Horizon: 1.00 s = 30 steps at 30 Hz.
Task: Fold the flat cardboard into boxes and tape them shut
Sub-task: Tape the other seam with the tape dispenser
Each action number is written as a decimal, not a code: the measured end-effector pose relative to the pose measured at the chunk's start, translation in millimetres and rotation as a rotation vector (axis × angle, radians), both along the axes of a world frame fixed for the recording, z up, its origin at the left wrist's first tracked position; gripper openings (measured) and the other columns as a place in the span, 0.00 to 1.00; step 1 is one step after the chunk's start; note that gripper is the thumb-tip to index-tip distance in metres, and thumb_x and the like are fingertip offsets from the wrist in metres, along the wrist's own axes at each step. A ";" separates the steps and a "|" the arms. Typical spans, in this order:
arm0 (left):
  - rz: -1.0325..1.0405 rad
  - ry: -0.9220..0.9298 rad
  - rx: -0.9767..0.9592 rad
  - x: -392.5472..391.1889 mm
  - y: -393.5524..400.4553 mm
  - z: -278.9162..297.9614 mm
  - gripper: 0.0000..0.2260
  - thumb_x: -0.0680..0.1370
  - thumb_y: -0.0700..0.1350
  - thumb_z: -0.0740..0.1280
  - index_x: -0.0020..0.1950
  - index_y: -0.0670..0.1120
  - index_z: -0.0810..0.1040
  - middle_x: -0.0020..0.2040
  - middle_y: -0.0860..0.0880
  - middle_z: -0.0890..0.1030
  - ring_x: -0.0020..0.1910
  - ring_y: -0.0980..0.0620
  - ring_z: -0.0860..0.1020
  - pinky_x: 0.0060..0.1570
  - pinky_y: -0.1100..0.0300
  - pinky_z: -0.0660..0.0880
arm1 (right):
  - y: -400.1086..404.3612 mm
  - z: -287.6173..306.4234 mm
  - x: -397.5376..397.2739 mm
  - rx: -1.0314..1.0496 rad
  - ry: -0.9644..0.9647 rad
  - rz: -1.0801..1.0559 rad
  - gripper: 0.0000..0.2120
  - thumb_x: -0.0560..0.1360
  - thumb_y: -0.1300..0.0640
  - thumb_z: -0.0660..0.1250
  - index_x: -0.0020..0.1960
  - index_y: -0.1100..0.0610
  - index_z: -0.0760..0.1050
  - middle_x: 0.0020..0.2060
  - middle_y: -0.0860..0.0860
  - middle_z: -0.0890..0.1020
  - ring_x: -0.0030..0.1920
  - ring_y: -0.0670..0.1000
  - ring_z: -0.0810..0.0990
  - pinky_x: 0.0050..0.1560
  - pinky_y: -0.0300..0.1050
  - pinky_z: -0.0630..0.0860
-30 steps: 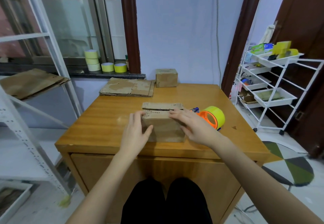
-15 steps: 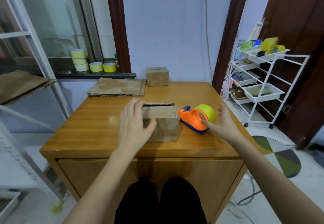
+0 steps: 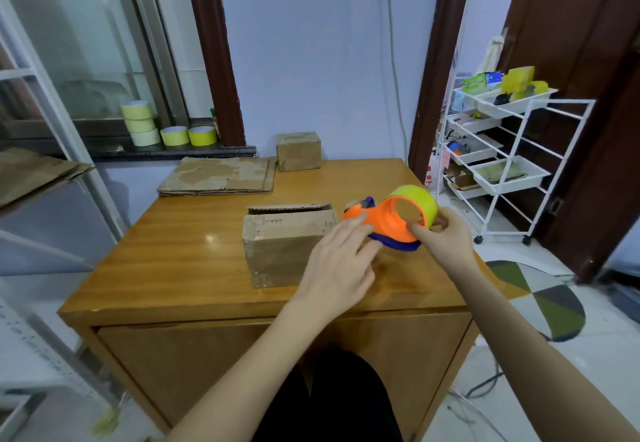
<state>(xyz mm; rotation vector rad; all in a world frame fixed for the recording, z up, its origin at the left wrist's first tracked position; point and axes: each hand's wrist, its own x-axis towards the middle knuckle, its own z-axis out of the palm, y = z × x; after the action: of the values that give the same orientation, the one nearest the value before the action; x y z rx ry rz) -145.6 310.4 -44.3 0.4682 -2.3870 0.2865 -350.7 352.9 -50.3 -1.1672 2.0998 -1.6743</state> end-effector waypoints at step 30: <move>-0.294 0.655 1.258 30.9 -54.2 111.8 0.13 0.79 0.44 0.65 0.62 0.42 0.76 0.58 0.44 0.80 0.58 0.48 0.77 0.55 0.56 0.74 | 3.4 114.2 82.4 -0.644 0.433 0.107 0.27 0.70 0.48 0.72 0.62 0.61 0.69 0.56 0.53 0.74 0.56 0.48 0.75 0.58 0.48 0.75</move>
<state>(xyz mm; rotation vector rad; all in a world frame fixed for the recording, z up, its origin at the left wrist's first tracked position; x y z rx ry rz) -114.6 256.2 67.6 0.5949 -1.6707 -1.3526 -268.3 356.3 63.9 -1.9339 1.6765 -2.2929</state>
